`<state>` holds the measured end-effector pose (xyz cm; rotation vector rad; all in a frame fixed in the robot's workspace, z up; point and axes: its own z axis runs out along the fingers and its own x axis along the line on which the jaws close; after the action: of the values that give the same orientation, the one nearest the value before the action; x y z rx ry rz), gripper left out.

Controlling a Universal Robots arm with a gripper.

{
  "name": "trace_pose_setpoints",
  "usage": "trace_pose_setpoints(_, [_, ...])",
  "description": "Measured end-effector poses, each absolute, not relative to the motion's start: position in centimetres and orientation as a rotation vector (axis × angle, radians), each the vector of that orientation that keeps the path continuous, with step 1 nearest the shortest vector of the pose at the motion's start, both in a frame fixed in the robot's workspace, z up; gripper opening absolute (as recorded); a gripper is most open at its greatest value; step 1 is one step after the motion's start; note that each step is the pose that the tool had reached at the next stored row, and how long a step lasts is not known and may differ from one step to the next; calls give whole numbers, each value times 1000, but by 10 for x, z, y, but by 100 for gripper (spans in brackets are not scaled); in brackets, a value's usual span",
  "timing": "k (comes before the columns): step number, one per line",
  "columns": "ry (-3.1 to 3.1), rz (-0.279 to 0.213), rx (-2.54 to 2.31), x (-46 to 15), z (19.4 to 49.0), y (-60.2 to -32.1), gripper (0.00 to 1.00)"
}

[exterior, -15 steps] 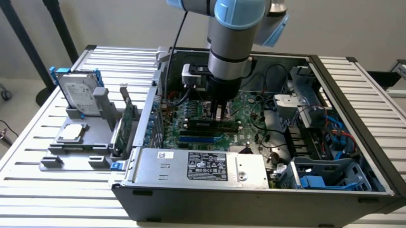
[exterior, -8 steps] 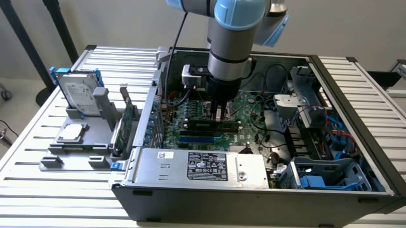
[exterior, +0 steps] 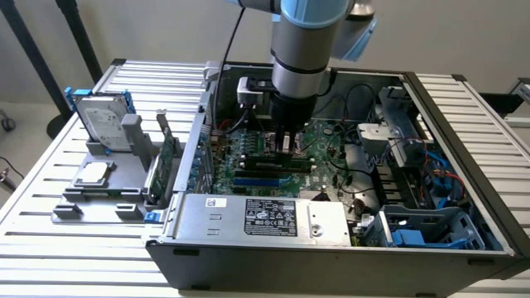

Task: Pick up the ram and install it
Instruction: 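Insert the ram into the slot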

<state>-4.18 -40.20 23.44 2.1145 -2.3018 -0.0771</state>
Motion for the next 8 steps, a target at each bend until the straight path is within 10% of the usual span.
trace_pose_setpoints(8, [-2302, -78, 2114, -42, 247, -402, 20])
